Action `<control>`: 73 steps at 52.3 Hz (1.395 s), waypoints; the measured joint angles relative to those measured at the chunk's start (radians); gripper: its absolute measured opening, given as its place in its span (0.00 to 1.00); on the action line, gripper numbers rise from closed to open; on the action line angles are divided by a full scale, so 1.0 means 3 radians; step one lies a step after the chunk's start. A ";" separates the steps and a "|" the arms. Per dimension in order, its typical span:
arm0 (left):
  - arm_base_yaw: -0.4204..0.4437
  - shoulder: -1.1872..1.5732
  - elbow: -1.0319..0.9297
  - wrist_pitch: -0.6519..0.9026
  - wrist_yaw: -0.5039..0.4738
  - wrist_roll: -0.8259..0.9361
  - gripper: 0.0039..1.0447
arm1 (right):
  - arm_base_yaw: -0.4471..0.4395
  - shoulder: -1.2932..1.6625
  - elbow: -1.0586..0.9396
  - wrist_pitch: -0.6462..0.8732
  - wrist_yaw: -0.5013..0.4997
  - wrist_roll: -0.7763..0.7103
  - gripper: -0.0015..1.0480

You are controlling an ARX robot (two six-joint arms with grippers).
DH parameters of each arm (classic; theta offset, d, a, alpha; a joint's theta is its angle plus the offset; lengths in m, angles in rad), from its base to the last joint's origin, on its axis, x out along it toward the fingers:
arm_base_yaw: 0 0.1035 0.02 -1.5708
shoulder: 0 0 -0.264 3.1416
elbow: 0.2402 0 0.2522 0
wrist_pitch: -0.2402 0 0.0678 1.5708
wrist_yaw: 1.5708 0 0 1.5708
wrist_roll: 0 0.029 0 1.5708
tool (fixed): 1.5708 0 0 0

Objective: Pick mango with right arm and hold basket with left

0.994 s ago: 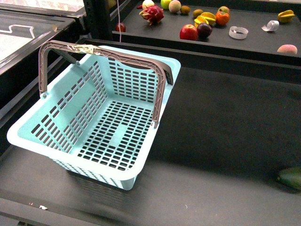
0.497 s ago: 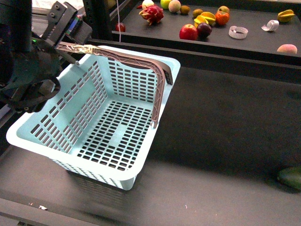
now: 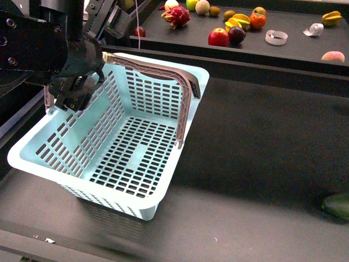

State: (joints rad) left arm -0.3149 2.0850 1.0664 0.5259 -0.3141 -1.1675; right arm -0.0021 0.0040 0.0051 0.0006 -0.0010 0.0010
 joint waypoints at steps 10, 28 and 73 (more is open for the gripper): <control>-0.0169 0.0170 0.0170 -0.0070 0.0015 -0.0149 0.92 | 0.0000 0.0000 0.0000 0.0000 0.0000 0.0000 0.92; -0.0201 0.0290 0.0496 -0.0243 0.0013 -0.0296 0.92 | 0.0000 0.0000 0.0000 0.0000 0.0000 0.0000 0.92; -0.0083 -0.0413 -0.0432 0.0270 0.0151 0.0557 0.05 | 0.0000 0.0000 0.0000 0.0000 0.0000 0.0000 0.92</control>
State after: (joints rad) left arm -0.3397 1.9610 0.9367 0.6067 -0.2687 -1.0004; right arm -0.0021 0.0040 0.0051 0.0006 -0.0010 0.0010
